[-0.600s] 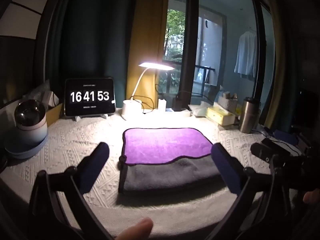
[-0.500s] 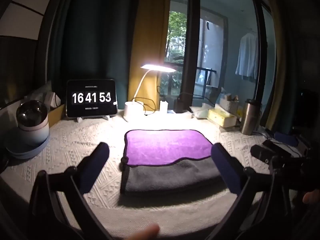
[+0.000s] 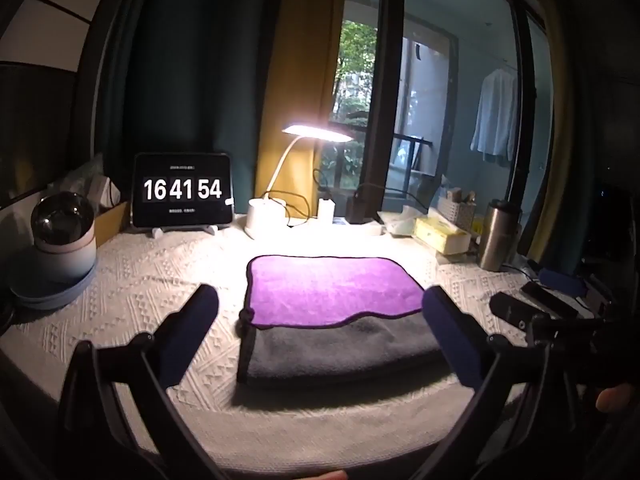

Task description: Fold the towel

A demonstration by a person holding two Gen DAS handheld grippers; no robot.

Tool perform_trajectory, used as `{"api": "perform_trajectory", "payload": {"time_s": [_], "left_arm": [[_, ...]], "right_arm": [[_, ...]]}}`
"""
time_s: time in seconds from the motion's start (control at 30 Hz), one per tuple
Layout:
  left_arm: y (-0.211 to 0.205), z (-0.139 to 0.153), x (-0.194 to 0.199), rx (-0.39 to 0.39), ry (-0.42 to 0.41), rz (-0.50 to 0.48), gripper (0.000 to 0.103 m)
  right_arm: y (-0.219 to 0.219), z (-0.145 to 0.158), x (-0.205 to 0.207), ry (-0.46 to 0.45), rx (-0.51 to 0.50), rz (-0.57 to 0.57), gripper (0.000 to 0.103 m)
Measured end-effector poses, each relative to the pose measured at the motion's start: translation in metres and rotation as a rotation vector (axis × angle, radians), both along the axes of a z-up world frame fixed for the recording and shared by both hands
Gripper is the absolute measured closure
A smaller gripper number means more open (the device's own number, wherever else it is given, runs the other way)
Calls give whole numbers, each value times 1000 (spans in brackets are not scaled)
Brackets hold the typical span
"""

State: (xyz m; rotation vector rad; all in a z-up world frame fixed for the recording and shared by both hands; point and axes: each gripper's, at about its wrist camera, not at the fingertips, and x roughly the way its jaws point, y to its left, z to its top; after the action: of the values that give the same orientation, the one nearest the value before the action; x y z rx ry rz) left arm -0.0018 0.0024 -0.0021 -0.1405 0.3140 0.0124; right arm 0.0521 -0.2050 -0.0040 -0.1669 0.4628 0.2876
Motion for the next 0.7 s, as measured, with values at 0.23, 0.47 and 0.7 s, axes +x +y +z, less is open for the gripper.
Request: {"api": "perform_trajectory", "payload": {"time_s": [0.23, 0.47, 0.7], "left_arm": [[-2, -1, -2, 1, -2, -11, 1], [-3, -2, -2, 1, 3, -14, 1], [-4, -3, -2, 0, 9, -17, 1]], "right_arm": [[2, 0, -1, -1, -1, 1, 9], [2, 0, -1, -2, -3, 2, 9], [2, 1, -1, -2, -1, 2, 9]]}}
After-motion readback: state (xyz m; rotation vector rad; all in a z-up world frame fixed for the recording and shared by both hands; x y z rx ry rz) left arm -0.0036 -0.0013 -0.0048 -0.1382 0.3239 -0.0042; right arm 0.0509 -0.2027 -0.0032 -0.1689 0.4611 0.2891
